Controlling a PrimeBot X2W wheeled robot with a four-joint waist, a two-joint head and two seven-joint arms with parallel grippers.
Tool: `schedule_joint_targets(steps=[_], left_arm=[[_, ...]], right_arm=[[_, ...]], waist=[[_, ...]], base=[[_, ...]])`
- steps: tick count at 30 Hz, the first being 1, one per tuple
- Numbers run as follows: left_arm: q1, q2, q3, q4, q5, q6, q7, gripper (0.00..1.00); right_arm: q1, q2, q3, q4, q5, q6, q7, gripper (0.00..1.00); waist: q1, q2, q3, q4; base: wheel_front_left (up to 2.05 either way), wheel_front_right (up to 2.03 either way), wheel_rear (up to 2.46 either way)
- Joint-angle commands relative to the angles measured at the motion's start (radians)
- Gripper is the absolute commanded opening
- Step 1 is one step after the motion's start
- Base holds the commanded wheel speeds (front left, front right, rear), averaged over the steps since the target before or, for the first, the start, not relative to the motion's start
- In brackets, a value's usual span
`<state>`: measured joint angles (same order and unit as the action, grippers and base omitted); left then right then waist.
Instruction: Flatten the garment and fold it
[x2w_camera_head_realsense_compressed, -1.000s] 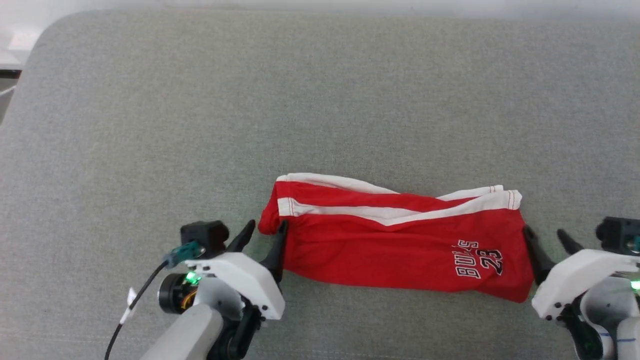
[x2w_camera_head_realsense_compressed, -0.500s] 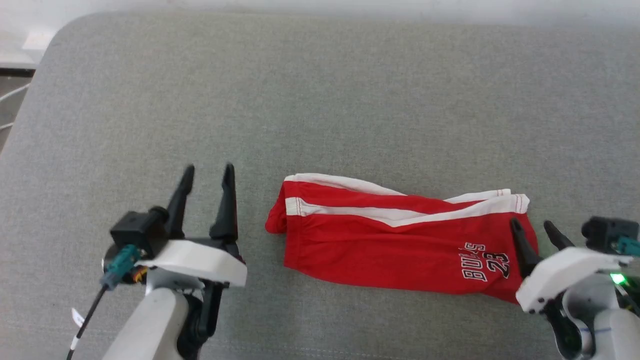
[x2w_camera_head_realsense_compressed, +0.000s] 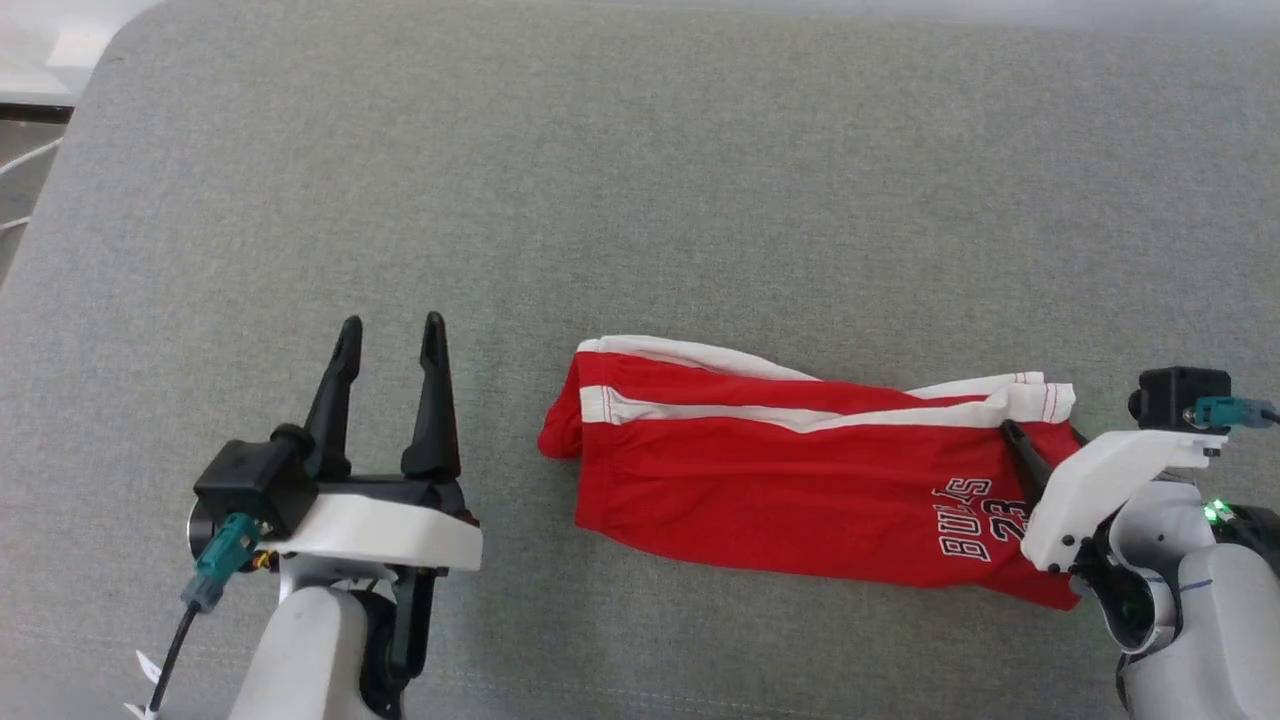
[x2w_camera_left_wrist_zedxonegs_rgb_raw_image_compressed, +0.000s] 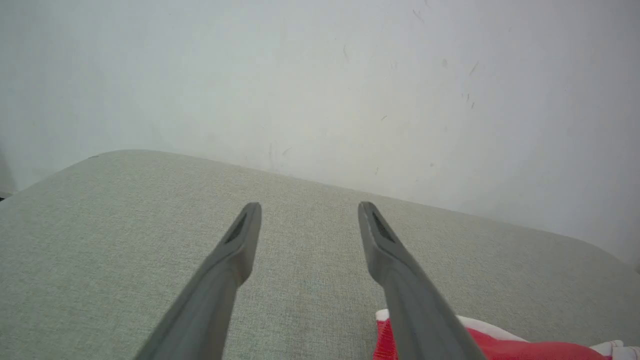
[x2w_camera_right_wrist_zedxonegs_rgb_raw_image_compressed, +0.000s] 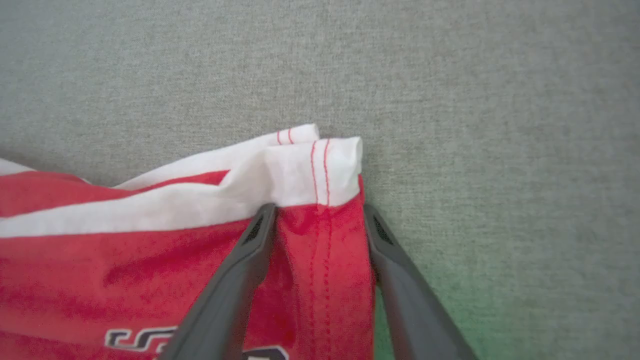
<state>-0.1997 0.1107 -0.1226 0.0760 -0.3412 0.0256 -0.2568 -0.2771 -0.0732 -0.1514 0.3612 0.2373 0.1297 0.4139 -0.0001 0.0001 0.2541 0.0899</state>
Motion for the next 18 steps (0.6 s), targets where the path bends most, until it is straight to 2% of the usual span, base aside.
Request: schedule_joint_targets(steps=[1, 2, 8, 18], left_arm=[[0.014, -0.008, 0.01, 0.004, 0.012, -0.011, -0.005, 1.0], [0.015, -0.014, 0.02, 0.006, 0.019, -0.018, -0.005, 1.0], [0.014, -0.041, 0.062, 0.026, 0.049, -0.054, -0.005, 1.0], [0.002, -0.057, 0.088, 0.038, 0.073, -0.087, -0.005, 1.0]], right_arm=[[0.016, 0.023, 0.025, 0.03, 0.015, 0.001, 0.026, 0.12], [0.013, 0.023, 0.027, 0.024, 0.024, 0.001, 0.027, 0.0], [-0.018, 0.023, -0.006, -0.015, 0.033, 0.001, 0.008, 0.0], [-0.124, 0.019, -0.195, -0.044, -0.112, 0.001, -0.052, 0.0]], waist=[[0.0001, -0.0001, 0.0, 0.0], [0.0001, -0.0001, 0.001, 0.001], [0.0001, -0.0001, 0.003, 0.0], [0.0001, -0.0001, 0.022, 0.003]], base=[[0.0, 0.0, 0.0], [0.0, 0.0, 0.0], [0.0, 0.0, 0.0], [0.0, 0.0, 0.0]])
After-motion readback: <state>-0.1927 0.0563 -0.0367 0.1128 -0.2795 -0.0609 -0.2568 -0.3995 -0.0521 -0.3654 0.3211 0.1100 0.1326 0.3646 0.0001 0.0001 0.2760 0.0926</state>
